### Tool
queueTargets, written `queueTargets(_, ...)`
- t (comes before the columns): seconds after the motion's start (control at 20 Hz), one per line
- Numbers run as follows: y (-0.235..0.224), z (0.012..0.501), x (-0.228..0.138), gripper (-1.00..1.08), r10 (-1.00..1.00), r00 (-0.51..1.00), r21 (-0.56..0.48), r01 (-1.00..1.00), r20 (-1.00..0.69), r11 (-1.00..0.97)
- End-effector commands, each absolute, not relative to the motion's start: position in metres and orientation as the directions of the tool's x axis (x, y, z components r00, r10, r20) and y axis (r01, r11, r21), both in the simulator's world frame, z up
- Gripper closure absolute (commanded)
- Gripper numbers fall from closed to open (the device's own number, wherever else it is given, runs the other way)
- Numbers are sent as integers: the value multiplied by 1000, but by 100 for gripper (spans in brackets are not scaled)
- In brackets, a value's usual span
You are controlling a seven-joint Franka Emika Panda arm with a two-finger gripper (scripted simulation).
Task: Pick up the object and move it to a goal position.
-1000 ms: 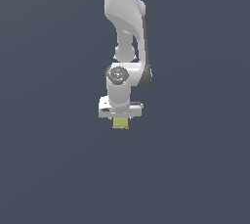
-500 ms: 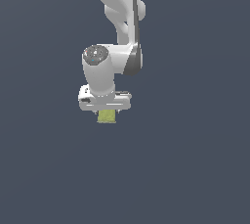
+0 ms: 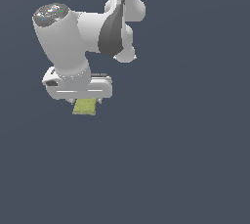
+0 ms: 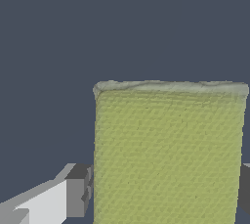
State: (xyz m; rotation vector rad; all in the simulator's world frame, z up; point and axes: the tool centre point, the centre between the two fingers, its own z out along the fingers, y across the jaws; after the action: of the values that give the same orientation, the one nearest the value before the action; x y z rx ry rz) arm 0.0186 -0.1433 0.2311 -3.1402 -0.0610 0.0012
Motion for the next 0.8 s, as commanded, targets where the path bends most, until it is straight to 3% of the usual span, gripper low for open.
queueTargets(0.0, -158, 256, 24, 108, 40, 999, -1, 40, 0, -999)
queueTargets(0.75, -208, 330, 44, 108, 40, 999, 0, 40, 0, -999)
